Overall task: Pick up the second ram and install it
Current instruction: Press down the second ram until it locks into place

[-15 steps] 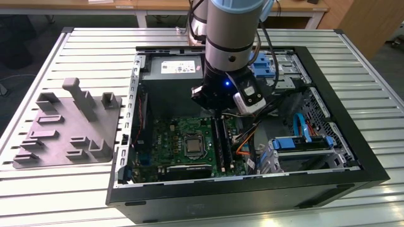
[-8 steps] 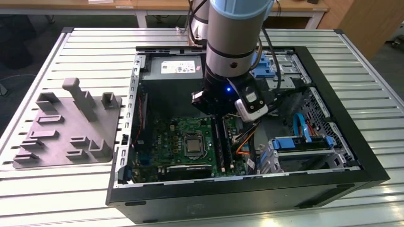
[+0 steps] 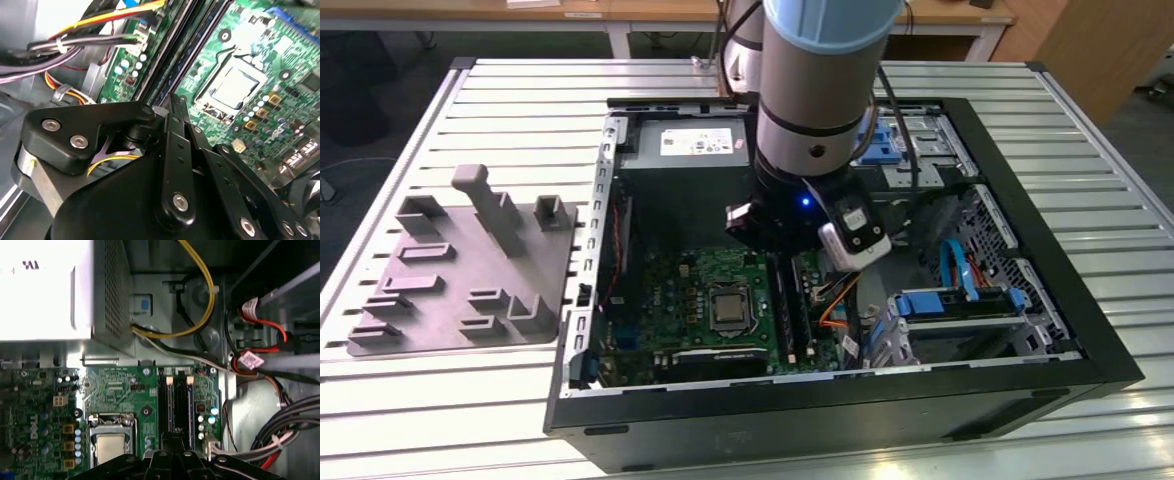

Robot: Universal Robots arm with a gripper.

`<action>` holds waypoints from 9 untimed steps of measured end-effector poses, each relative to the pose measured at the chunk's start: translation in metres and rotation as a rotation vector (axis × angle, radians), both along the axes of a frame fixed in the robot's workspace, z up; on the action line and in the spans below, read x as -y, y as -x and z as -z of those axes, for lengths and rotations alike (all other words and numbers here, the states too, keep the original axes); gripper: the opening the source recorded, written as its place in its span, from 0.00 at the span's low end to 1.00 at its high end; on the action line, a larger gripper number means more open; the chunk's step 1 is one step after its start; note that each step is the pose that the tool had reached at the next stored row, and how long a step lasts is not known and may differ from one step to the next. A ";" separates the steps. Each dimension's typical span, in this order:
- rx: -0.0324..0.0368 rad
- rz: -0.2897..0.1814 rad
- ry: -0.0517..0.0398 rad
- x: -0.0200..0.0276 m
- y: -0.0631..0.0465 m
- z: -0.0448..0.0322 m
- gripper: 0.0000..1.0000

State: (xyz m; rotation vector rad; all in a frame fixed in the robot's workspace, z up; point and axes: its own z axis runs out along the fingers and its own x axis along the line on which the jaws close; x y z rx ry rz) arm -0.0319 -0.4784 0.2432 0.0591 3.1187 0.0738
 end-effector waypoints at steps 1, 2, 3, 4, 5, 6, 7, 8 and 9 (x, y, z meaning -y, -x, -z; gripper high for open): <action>0.0001 0.000 0.0000 0.0022 0.000 0.0000 0.10; 0.0001 0.000 0.0000 0.0045 0.000 0.0000 0.10; 0.0000 0.000 0.0001 0.0067 0.000 0.0000 0.10; 0.0001 0.000 0.0001 0.0089 0.000 0.0000 0.10; 0.0000 0.000 0.0001 0.0111 0.000 0.0000 0.10; 0.0000 0.000 0.0000 0.0131 0.000 0.0000 0.10; 0.0001 0.000 0.0000 0.0151 0.000 0.0000 0.10; 0.0001 0.000 0.0000 0.0172 0.000 0.0000 0.10; 0.0000 0.000 0.0003 0.0257 0.000 0.0000 0.10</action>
